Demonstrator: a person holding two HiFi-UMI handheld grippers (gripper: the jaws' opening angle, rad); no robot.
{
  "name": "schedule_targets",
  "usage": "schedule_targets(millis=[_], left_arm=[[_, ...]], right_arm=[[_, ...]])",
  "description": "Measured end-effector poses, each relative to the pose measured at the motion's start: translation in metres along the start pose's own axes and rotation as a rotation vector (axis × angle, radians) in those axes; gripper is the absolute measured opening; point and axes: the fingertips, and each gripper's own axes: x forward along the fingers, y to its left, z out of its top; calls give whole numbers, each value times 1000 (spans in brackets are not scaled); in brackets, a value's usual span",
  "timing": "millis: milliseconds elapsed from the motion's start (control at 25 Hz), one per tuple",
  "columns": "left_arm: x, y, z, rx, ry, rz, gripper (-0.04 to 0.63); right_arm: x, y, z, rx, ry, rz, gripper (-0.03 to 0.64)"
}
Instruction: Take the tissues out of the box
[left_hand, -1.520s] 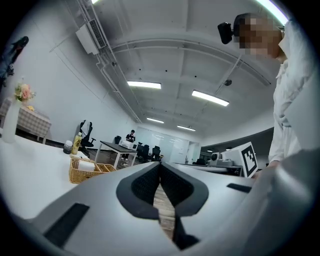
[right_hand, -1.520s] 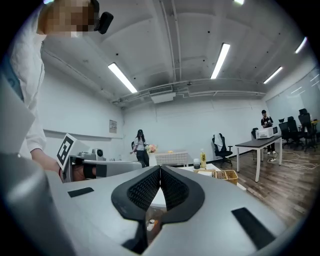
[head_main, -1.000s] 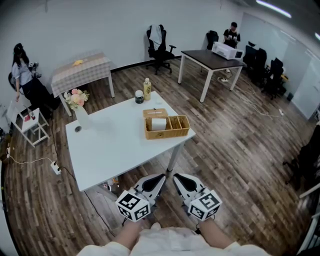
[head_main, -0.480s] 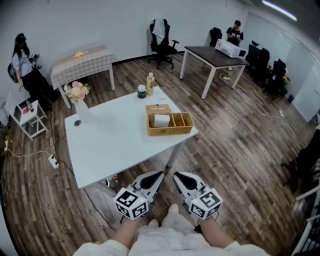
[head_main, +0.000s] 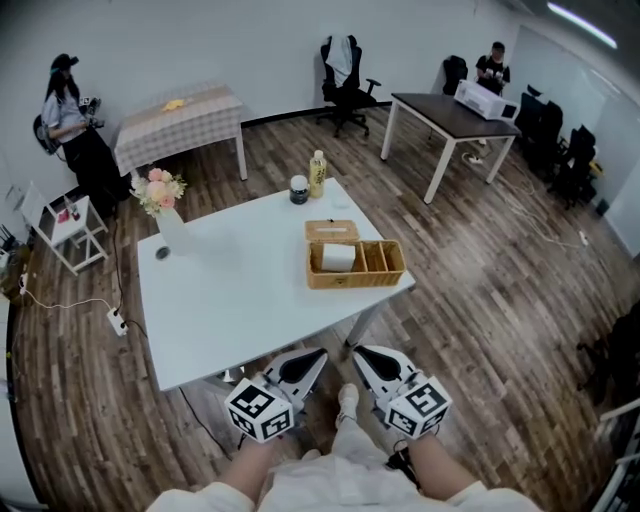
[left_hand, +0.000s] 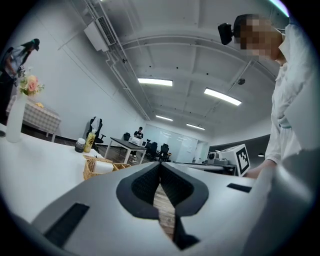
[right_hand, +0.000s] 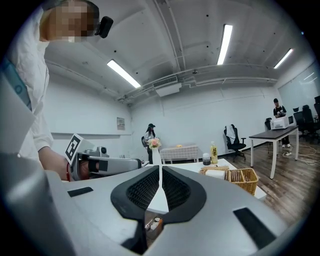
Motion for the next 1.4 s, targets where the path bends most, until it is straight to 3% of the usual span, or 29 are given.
schedule_targets(millis=[280, 600, 1400], left_arm=[[49, 39, 2, 61, 62, -23, 2], [95, 71, 11, 41, 82, -2, 2], [170, 149, 1, 43, 161, 125, 3]], right_arm=[[37, -44, -4, -10, 38, 64, 37], [68, -93, 5, 9, 50, 80, 37], [123, -188, 2, -29, 154, 238, 37]])
